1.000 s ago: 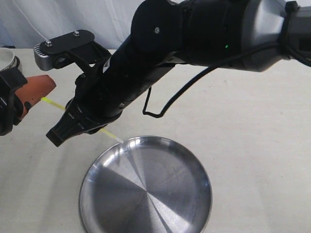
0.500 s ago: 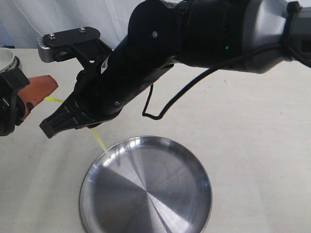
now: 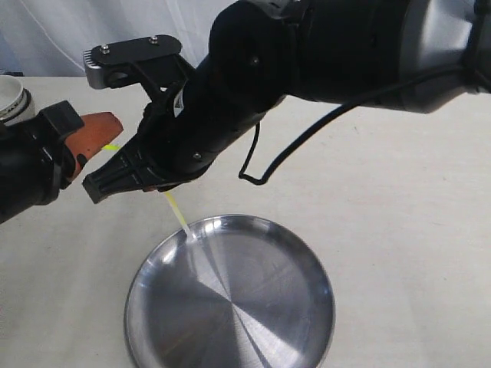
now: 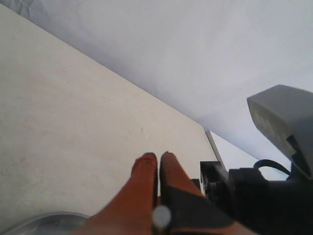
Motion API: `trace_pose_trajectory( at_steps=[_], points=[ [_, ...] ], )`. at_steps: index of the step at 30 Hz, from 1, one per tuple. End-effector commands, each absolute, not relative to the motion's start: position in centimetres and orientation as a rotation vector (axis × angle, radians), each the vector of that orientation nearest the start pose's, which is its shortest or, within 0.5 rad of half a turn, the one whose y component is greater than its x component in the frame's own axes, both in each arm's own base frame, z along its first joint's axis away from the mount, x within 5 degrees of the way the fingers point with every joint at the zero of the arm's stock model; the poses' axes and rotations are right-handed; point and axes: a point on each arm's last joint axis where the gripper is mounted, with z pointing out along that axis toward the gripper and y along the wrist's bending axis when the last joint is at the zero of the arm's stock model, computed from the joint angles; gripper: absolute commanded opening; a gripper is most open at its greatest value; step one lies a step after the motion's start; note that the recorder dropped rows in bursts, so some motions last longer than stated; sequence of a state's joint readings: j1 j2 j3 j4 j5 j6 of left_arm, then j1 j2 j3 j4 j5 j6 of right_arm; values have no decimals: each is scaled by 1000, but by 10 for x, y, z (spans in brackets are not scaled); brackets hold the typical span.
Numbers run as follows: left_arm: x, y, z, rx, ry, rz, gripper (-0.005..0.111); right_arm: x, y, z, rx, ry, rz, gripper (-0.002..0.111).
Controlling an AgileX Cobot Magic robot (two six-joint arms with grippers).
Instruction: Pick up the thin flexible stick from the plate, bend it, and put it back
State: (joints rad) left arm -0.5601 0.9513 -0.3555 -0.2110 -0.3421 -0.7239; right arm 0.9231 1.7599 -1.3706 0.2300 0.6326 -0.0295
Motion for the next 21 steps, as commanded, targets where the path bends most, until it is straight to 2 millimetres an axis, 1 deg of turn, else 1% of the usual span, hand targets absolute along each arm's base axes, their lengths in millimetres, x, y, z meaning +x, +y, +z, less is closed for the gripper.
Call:
trace_pose_trajectory(
  at_steps=[1,8,13,16,21],
  points=[
    [161,-99,252,-348,1854,-1001,0,237,318,281,-880,2314,629,-1],
    [166,-102,253,-332,1835,-996,0,234,315,291,-825,2324,658,-1],
    [173,-109,258,-278,1833,-994,0,234,314,290,-801,2338,664,-1],
    [174,-110,262,-256,1815,-997,0,235,313,290,-766,2355,650,-1],
    [174,-111,261,-255,1818,-995,0,236,311,289,-729,2377,631,-1]
  ],
)
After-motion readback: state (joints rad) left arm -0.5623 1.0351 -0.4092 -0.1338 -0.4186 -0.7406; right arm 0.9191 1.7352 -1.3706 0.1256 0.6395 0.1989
